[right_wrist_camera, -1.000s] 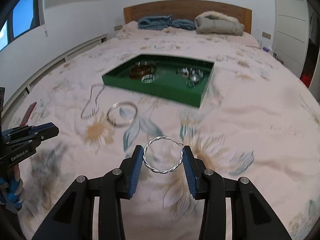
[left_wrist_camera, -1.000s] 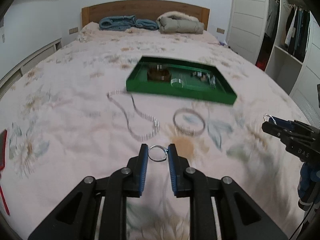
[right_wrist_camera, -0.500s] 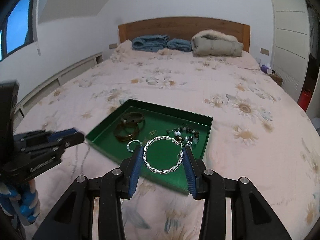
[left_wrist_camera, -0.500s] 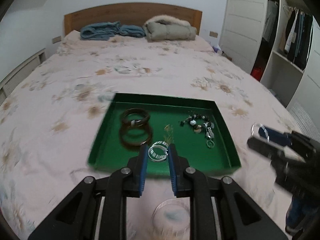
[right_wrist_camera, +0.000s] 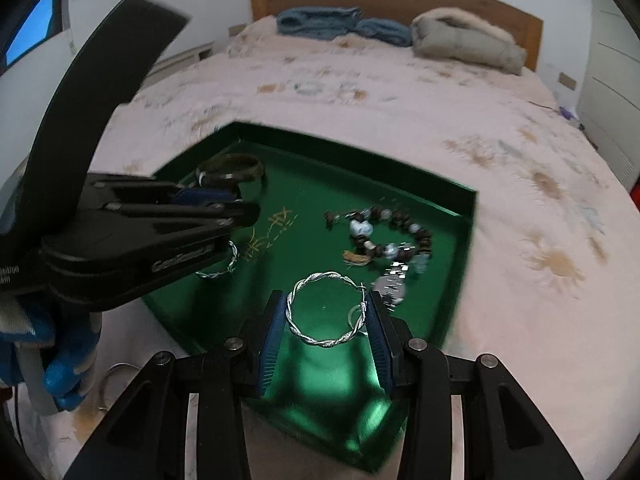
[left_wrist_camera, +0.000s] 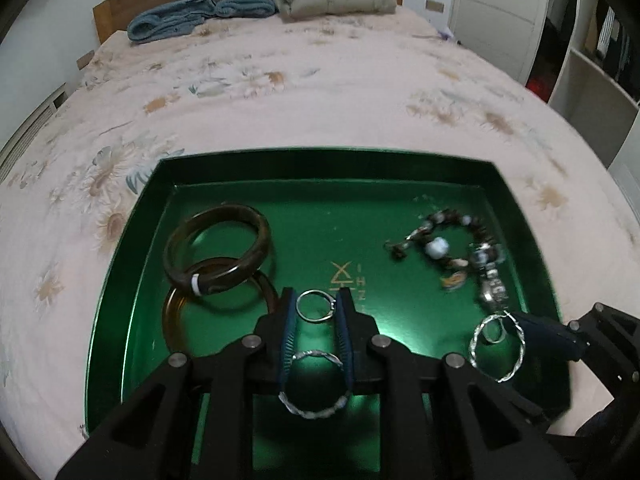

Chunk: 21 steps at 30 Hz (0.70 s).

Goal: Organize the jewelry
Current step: 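Carry the silver ring and twisted hoop into the green tray and release both, then withdraw both tools and approach the silver necklace and silver bangle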

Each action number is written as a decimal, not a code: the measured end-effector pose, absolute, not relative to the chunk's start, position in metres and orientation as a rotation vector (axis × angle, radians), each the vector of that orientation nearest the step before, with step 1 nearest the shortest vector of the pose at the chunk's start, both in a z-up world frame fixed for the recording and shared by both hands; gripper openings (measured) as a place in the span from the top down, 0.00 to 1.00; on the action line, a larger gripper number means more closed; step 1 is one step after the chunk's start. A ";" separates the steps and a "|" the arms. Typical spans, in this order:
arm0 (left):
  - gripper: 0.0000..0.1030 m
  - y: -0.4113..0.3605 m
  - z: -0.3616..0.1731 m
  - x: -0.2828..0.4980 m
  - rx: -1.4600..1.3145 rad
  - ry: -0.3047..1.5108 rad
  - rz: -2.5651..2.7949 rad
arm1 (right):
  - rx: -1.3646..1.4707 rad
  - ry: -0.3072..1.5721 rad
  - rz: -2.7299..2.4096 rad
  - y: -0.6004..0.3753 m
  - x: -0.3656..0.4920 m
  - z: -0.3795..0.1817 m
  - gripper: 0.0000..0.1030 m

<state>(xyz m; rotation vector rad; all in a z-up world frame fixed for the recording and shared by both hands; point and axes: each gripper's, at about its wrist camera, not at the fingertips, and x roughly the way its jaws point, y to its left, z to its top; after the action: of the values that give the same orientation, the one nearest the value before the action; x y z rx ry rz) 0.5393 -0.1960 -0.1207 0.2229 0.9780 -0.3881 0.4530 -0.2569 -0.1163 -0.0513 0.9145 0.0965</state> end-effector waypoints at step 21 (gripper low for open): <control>0.69 -0.136 -0.035 0.494 0.142 0.836 -0.403 | 0.012 0.877 0.057 -0.271 0.422 -0.081 0.57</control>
<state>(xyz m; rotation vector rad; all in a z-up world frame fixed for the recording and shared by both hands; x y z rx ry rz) 0.4942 -0.1356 -0.0355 0.1422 0.8359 -0.4030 0.4222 -0.2711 -0.0807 0.0116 0.8774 0.0572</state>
